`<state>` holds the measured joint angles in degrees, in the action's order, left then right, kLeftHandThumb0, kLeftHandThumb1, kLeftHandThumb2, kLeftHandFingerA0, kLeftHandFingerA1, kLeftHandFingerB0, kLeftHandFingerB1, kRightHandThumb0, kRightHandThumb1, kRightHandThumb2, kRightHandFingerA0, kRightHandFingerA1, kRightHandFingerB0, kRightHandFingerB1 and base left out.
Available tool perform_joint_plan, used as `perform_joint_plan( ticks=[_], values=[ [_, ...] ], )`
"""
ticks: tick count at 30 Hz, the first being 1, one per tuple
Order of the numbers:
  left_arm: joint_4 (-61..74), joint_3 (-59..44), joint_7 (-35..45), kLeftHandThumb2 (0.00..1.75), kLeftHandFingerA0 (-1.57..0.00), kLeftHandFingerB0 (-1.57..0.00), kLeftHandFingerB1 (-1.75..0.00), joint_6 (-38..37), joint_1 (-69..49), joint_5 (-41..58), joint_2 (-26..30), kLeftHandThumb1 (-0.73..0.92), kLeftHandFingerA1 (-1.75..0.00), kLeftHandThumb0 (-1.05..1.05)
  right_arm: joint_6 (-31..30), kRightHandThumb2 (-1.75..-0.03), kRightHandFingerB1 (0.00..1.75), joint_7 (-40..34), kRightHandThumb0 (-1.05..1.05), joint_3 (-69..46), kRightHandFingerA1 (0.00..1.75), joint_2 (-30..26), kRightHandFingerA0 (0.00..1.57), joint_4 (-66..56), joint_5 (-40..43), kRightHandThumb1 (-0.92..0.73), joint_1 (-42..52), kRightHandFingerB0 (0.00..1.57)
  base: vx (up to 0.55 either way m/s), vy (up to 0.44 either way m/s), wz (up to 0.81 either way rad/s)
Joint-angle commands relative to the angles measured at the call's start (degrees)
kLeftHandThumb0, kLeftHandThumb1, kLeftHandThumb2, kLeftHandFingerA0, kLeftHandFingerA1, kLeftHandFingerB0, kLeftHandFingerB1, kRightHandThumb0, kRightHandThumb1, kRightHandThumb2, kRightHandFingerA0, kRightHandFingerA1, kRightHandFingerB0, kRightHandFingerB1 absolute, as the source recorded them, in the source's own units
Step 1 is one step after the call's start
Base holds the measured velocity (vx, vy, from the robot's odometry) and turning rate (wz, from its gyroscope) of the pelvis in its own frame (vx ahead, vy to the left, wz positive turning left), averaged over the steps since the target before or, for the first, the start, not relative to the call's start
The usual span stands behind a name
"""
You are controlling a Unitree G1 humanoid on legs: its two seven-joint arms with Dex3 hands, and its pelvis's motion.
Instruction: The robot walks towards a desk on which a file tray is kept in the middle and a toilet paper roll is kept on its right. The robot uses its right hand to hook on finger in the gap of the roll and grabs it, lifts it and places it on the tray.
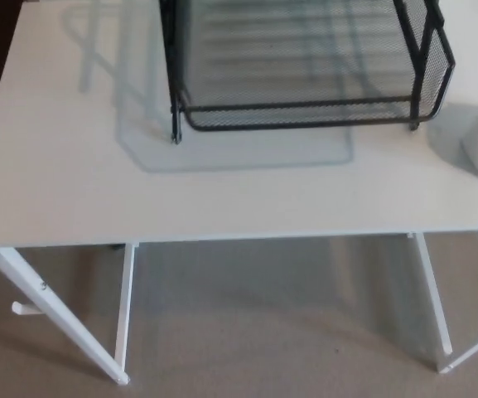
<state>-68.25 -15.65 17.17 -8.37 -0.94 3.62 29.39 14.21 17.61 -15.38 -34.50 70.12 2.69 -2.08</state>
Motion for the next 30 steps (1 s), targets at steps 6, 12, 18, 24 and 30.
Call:
perform_joint_plan(
  ticks=[6,12,18,24,30],
  values=[
    [-1.0,-0.2,-0.4,0.64,-0.29,-0.14,-0.63,-1.1,-1.3,0.0,0.5,0.81,-0.8,-0.88,0.2,-0.59,0.22,0.7,-0.51,0.0,0.47,-1.3,0.17,-1.3,-0.1,-0.54,1.8,0.02,0.13,-0.093,-0.06],
    [-2.2,-1.1,-0.6,0.64,-0.29,-0.14,-0.62,-0.3,-1.0,0.8,0.4,0.8,-0.79,-0.87,-1.1,-0.56,0.24,1.0,-0.5,-0.2,0.44,-1.4,0.18,-1.7,0.9,-0.54,1.9,0.0,-0.1,0.242,0.04],
    [-2.7,-1.3,-0.9,0.63,-0.31,-0.15,-0.63,-1.7,-2.9,0.7,0.4,0.81,-0.81,-0.91,-18.2,-0.59,0.13,2.6,-0.37,-11.0,0.56,-2.6,0.21,-6.4,11.3,-0.64,0.6,0.0,0.02,0.055,0.1],
    [-0.9,-4.8,0.4,1.02,-0.37,-0.13,-0.58,0.1,-2.7,4.2,0.4,0.59,-0.75,-0.87,-17.0,-0.82,0.01,0.6,-0.42,-22.5,0.36,-3.3,0.0,-15.4,17.9,-0.55,2.0,0.0,0.0,-0.068,0.04],
    [1.9,-5.1,1.0,1.04,-0.37,-0.11,-0.6,0.8,-3.6,3.6,0.1,0.57,-0.74,-0.87,-12.2,-0.81,0.04,-1.1,-0.59,-22.4,0.53,-9.0,0.05,-11.0,11.9,-0.51,-3.9,0.0,0.09,-0.03,-0.04]
  ],
)
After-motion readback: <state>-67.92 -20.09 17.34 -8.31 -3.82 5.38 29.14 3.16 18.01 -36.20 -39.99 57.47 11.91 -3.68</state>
